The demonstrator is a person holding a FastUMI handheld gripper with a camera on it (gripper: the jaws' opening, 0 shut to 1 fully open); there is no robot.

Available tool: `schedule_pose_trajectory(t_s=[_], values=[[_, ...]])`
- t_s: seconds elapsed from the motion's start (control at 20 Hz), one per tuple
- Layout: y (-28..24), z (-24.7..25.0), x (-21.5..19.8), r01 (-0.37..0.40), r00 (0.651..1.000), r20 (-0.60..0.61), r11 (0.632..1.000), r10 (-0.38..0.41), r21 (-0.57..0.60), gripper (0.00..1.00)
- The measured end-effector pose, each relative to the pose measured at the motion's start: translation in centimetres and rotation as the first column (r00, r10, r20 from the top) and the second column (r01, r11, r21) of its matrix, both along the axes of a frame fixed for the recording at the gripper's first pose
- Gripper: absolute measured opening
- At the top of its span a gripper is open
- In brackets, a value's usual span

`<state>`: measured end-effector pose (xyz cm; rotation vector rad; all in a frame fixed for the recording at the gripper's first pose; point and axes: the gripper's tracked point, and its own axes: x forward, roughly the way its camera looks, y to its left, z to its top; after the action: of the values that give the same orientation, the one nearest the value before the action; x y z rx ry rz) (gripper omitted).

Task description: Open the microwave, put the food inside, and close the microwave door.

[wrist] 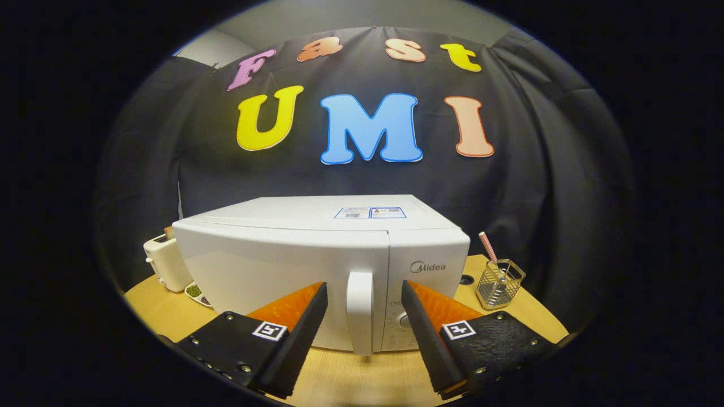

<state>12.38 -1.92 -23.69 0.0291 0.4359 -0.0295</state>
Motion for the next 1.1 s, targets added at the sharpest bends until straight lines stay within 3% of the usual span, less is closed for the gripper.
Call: schedule_pose_trajectory(t_s=[0.1,0.2,0.3,0.4,0.45,0.65,0.85,1.1], values=[[0.1,-1.4,0.2,0.015,0.999,-0.037,1.0,-0.015,0.014,0.82],[0.2,-2.4,0.2,0.032,0.997,-0.072,0.999,-0.031,0.024,0.66],[0.6,-2.8,0.2,0.031,0.996,-0.085,0.999,-0.03,0.012,0.63],[0.7,-2.8,-0.1,0.023,0.995,-0.093,1.0,-0.022,0.012,0.54],[1.0,-3.3,0.5,0.036,0.995,-0.092,0.999,-0.036,-0.003,0.35],[0.4,-3.3,0.1,0.016,0.992,-0.125,0.998,-0.025,-0.068,0.05],[0.7,-2.9,-0.3,-0.037,0.987,-0.16,0.997,0.026,-0.066,0.05],[0.7,-2.9,-0.2,-0.052,0.986,-0.16,0.995,0.038,-0.085,0.02]])
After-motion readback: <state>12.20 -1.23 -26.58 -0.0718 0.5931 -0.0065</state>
